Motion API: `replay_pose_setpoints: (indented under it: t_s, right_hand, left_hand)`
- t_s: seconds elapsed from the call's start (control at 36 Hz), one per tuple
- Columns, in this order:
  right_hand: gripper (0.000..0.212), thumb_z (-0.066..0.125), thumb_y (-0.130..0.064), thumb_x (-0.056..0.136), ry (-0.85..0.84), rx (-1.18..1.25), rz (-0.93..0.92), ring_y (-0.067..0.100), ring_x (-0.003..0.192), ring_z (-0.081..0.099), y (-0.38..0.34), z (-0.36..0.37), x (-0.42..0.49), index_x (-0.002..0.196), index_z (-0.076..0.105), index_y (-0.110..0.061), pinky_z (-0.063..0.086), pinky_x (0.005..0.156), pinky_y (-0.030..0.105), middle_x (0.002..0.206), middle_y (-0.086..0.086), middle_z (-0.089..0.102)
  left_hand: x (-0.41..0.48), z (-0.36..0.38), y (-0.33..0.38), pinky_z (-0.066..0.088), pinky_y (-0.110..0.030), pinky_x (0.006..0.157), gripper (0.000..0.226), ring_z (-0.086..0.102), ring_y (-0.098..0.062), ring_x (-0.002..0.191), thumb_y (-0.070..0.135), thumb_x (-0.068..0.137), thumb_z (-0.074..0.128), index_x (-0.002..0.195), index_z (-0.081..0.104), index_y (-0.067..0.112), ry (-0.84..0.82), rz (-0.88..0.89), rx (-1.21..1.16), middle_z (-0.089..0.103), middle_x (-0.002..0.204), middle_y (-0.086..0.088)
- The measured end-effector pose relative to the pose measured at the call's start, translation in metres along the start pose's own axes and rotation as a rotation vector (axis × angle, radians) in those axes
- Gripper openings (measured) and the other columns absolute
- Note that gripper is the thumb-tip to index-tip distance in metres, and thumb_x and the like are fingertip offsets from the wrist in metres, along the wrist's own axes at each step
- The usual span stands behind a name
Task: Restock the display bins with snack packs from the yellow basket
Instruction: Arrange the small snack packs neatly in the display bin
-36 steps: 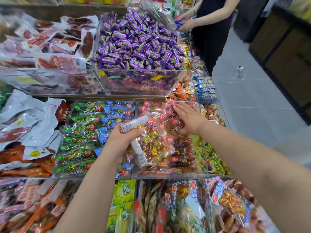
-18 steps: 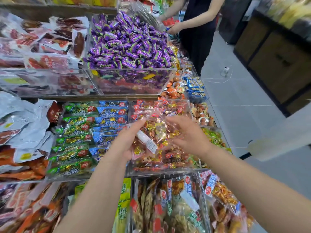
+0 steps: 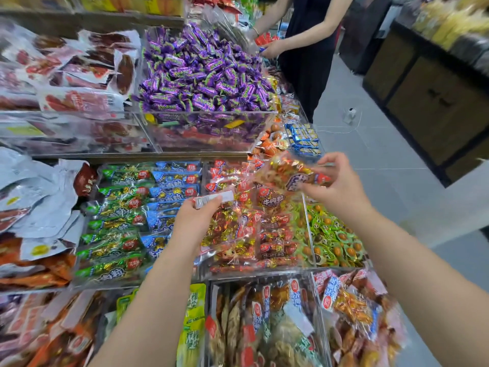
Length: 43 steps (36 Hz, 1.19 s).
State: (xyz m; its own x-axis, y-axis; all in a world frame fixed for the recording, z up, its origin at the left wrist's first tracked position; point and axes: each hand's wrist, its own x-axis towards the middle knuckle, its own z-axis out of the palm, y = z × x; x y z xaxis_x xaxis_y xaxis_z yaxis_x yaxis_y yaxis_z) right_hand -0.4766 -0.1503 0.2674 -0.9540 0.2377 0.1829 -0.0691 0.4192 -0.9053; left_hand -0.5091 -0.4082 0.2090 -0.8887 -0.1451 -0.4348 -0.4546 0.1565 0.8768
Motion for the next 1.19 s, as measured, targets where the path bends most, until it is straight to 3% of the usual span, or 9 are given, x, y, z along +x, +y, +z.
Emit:
replay_pose_setpoints:
  t_s: [0.11, 0.22, 0.33, 0.56, 0.72, 0.83, 1.0, 1.08, 1.19]
  right_hand:
    - [0.044, 0.083, -0.015, 0.068, 0.061, 0.111, 0.12, -0.002, 0.053, 0.059, -0.009, -0.004, 0.018, 0.087, 0.047, -0.029, 0.045, 0.045, 0.015, 0.065, -0.013, 0.066]
    - [0.016, 0.076, -0.019, 0.077, 0.018, 0.125, 0.243, 0.008, 0.061, 0.058, 0.0, -0.001, 0.033, 0.078, 0.06, -0.019, 0.048, 0.064, 0.026, 0.074, 0.001, 0.064]
    - [0.009, 0.073, -0.026, 0.081, -0.194, -0.371, 0.103, 0.003, 0.067, 0.056, 0.023, 0.009, 0.039, 0.089, 0.071, -0.02, 0.043, 0.062, 0.015, 0.075, -0.011, 0.062]
    - [0.026, 0.052, -0.013, 0.089, -0.526, -1.117, -0.389, 0.025, 0.097, 0.06, 0.053, 0.069, 0.036, 0.109, 0.065, -0.023, 0.05, 0.081, 0.035, 0.099, 0.002, 0.066]
    - [0.069, 0.051, -0.041, 0.09, -0.525, -1.147, -0.366, 0.026, 0.136, 0.023, 0.086, 0.08, 0.026, 0.147, 0.021, -0.017, 0.007, 0.113, 0.042, 0.145, 0.006, 0.031]
    - [0.109, 0.055, -0.061, 0.082, -0.584, -1.302, -0.295, 0.028, 0.143, -0.019, 0.096, 0.075, 0.032, 0.147, -0.021, -0.016, -0.021, 0.109, 0.044, 0.157, 0.008, -0.017]
    - [0.087, 0.04, -0.02, 0.094, -0.619, -1.396, -0.202, 0.027, 0.139, -0.03, 0.095, 0.084, 0.052, 0.136, -0.036, -0.015, -0.017, 0.111, 0.044, 0.153, 0.007, -0.029]
    - [0.088, 0.041, -0.022, 0.094, -0.636, -1.412, -0.176, 0.027, 0.138, -0.031, 0.095, 0.086, 0.056, 0.136, -0.036, -0.016, -0.018, 0.111, 0.044, 0.152, 0.006, -0.032]
    - [0.098, 0.049, -0.036, 0.092, -0.674, -1.419, -0.191, 0.028, 0.138, -0.031, 0.093, 0.084, 0.056, 0.137, -0.036, -0.015, -0.02, 0.109, 0.046, 0.15, 0.005, -0.035]
  left_hand:
    - [-0.001, -0.004, 0.001, 0.036, -0.048, 0.103, 0.091, 0.04, -0.028, 0.133, 0.055, 0.082, 0.066, 0.152, 0.021, 0.02, -0.013, -0.031, 0.028, 0.033, 0.154, -0.004]
    - [-0.005, -0.002, 0.0, 0.038, -0.039, 0.089, 0.078, 0.053, -0.021, 0.107, 0.05, 0.084, 0.066, 0.146, 0.033, 0.017, -0.032, -0.007, 0.09, 0.054, 0.121, 0.005]
    - [-0.006, 0.003, 0.001, 0.036, -0.04, 0.1, 0.083, 0.041, -0.029, 0.133, 0.049, 0.086, 0.065, 0.151, 0.025, 0.015, -0.082, -0.009, 0.118, 0.037, 0.152, -0.007]
    - [-0.009, 0.01, -0.003, 0.041, -0.036, 0.091, 0.058, 0.052, -0.018, 0.106, 0.045, 0.085, 0.067, 0.132, 0.047, 0.018, -0.123, -0.008, 0.1, 0.055, 0.128, 0.001]
    - [-0.006, 0.005, -0.008, 0.041, -0.045, 0.104, 0.068, 0.05, -0.026, 0.122, 0.049, 0.084, 0.067, 0.14, 0.043, 0.021, -0.13, -0.009, 0.124, 0.052, 0.138, -0.004]
    - [-0.005, 0.003, -0.009, 0.041, -0.036, 0.084, 0.052, 0.055, -0.013, 0.099, 0.045, 0.085, 0.067, 0.128, 0.048, 0.021, -0.139, -0.023, 0.078, 0.059, 0.117, 0.004]
    - [0.0, 0.004, -0.005, 0.042, -0.037, 0.091, 0.064, 0.054, -0.019, 0.108, 0.048, 0.083, 0.068, 0.136, 0.043, 0.022, -0.161, -0.033, 0.071, 0.055, 0.123, 0.004]
    - [0.003, 0.005, 0.002, 0.043, -0.049, 0.103, 0.074, 0.055, -0.029, 0.119, 0.039, 0.079, 0.071, 0.142, 0.038, 0.019, -0.205, -0.069, 0.006, 0.056, 0.132, -0.005]
    - [0.005, 0.009, 0.01, 0.056, -0.045, 0.085, 0.038, 0.072, -0.024, 0.094, 0.012, 0.087, 0.067, 0.122, 0.052, 0.012, -0.31, -0.121, -0.194, 0.073, 0.104, -0.008]
